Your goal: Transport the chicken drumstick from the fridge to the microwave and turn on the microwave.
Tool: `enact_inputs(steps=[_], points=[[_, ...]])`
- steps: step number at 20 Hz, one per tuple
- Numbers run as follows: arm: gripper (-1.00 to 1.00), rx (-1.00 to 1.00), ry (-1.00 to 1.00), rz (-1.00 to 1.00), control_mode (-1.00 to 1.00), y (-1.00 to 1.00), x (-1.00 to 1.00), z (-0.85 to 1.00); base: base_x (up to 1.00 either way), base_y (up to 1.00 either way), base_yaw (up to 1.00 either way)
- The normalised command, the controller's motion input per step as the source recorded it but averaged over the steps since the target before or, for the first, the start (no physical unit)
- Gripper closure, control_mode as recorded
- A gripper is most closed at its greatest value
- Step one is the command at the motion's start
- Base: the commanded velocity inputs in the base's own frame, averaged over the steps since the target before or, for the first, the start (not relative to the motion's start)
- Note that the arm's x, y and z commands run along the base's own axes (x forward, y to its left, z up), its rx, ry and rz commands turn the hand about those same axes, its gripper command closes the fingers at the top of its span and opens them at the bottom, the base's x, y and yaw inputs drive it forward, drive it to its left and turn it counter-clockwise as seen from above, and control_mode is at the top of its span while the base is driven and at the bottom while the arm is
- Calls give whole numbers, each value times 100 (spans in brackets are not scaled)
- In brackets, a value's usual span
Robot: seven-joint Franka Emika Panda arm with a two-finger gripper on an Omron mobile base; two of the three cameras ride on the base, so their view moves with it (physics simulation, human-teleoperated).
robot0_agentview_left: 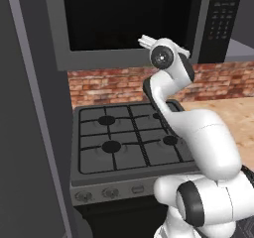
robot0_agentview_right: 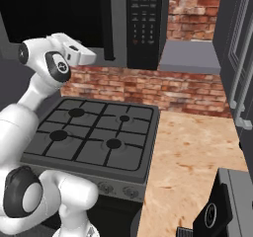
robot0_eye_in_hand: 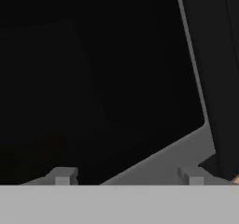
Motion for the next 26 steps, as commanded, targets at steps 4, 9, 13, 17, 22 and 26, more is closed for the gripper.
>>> enact_inputs(steps=[4, 9, 13, 17, 22, 26], points=[[-100, 3, -15, 5, -100, 0, 79, -8, 0, 0, 0], [-100, 6, -10, 5, -100, 0, 53, 0, 0, 0, 0], [-100, 21, 2, 15, -100, -5, -19, 5, 0, 0, 0], [-100, 31, 12, 21, -100, -7, -77, 26, 0, 0, 0], [-100, 32, 15, 16, -100, 0, -78, 53, 0, 0, 0], [-100, 36, 17, 13, -100, 0, -65, 84, 0, 0, 0]])
